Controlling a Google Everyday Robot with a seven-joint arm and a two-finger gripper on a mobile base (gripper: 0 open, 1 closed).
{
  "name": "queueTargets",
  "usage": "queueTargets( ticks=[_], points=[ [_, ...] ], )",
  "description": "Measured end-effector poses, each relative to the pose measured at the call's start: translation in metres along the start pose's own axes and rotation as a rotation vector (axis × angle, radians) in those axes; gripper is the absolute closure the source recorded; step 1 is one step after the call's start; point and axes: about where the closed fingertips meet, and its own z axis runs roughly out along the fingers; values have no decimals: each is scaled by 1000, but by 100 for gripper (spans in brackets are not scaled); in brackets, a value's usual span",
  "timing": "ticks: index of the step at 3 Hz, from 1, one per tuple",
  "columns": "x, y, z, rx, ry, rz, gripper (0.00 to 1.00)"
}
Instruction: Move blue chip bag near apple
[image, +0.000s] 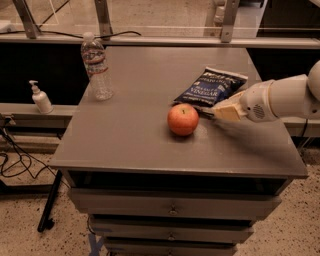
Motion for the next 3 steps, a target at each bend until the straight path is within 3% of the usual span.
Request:
queueTargets(
  ticks=[3],
  points=[
    [37, 18, -37, -11, 96, -5, 100]
  ],
)
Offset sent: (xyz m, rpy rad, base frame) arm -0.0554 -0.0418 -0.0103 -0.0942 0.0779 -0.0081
